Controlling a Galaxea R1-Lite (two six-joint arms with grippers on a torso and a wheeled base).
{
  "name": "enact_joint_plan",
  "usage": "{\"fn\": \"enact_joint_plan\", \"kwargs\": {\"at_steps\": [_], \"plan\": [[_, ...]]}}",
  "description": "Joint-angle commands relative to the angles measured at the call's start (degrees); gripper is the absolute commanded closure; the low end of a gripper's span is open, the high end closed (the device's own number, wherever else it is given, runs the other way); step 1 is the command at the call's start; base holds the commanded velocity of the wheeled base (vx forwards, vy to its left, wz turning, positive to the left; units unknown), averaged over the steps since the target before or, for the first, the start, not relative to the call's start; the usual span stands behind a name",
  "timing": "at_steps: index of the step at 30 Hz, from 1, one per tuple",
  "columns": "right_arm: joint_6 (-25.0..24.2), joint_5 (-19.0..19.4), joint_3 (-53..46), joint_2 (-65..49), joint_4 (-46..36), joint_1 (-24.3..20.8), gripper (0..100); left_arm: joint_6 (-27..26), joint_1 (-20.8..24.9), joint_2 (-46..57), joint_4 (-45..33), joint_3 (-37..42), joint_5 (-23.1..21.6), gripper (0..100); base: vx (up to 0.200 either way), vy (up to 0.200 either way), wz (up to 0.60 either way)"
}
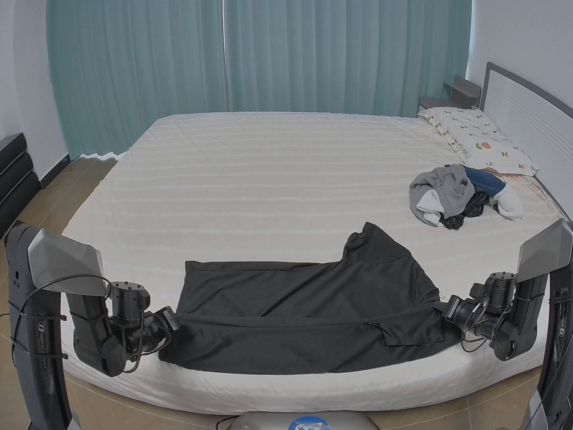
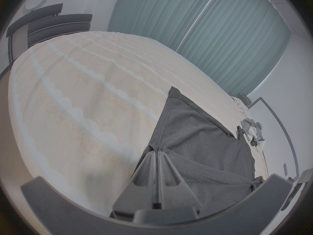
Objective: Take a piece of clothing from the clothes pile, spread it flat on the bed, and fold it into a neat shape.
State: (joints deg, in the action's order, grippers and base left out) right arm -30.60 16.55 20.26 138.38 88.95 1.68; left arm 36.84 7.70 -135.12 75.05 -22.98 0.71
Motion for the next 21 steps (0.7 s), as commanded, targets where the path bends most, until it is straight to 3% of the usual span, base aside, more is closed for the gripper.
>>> {"fn": "enact_joint_plan", "kwargs": {"at_steps": [1,2,3,11,15,16,18,21], "plan": [[0.0,0.0,0.4,0.8,0.4,-0.1,100,0.1,0.0,-0.2,0.0,0.0,0.0,100,0.000,0.000,0.00],[0.0,0.0,0.4,0.8,0.4,-0.1,0,0.1,0.0,-0.4,-0.1,-0.1,0.0,100,0.000,0.000,0.00],[0.0,0.0,0.4,0.8,0.4,-0.2,0,0.0,0.0,-0.5,-0.1,-0.1,0.0,0,0.000,0.000,0.00],[-1.1,0.1,0.1,-1.3,0.5,-0.1,0,0.1,-0.2,-0.5,0.1,-0.4,-0.4,0,0.000,0.000,0.00],[-9.4,0.1,-0.6,-7.7,0.4,0.5,0,0.4,-0.8,2.6,0.4,-0.3,-0.9,0,0.000,0.000,0.00],[-14.4,0.4,-0.7,-10.6,0.4,1.0,0,0.8,-1.8,3.7,0.6,-0.3,-1.4,0,0.000,0.000,0.00],[-19.2,0.6,-0.7,-12.9,0.4,1.4,0,1.6,-2.3,4.5,0.6,-0.2,-2.6,0,0.000,0.000,0.00],[-23.5,0.7,-0.6,-13.4,0.4,1.0,0,3.9,-1.9,5.7,0.5,0.1,-3.2,0,0.000,0.000,0.00]]}}
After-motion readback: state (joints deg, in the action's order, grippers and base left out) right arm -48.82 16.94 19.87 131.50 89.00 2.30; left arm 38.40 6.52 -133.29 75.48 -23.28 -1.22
